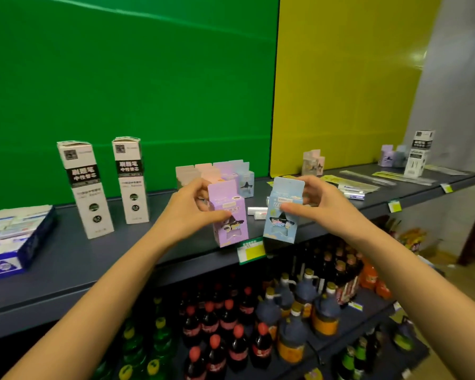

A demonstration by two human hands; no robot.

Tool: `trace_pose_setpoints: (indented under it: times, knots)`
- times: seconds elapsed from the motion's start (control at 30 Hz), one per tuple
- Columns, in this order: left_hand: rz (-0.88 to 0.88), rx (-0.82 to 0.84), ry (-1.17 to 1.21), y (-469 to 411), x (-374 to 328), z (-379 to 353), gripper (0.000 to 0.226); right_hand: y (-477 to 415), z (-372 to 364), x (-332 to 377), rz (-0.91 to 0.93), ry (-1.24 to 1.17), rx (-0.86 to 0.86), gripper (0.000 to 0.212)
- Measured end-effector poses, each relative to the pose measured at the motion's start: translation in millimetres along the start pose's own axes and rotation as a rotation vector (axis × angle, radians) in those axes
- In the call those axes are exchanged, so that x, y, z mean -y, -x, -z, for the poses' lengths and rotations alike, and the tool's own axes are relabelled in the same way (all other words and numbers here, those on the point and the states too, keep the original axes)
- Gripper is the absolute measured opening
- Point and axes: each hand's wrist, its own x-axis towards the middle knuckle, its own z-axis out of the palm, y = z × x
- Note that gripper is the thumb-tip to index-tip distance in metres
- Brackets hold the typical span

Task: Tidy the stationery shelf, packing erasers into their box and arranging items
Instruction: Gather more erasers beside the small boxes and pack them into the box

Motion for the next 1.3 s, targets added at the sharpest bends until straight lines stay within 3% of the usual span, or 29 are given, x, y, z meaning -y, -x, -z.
trace_pose_setpoints:
  times: [0.33,0.57,0.73,1.3]
  knots:
    - [-0.047,-0.019,-0.124,-73.2,1.3,-46.0,0.042,-52.5,33.4,-44.8,0.059,0.049,0.006,0.038]
    - [-0.048,-0.107,-0.405,-133.4,10.8,-55.3,0.046,-123.1,41.2,-69.0,0.108,0.058,0.047,0.04]
    - [-0.051,-0.079,-0.539,-157.2,19.6,-59.3,0.053,-166.7,34.2,-83.6,0.168,0.052,0.116,0.047]
    - [-0.062,-0.057,-1.199,-168.0,38.3,-70.9,0.062,-229.3,-6.9,-117.5,0.242,0.065,0.34,0.05]
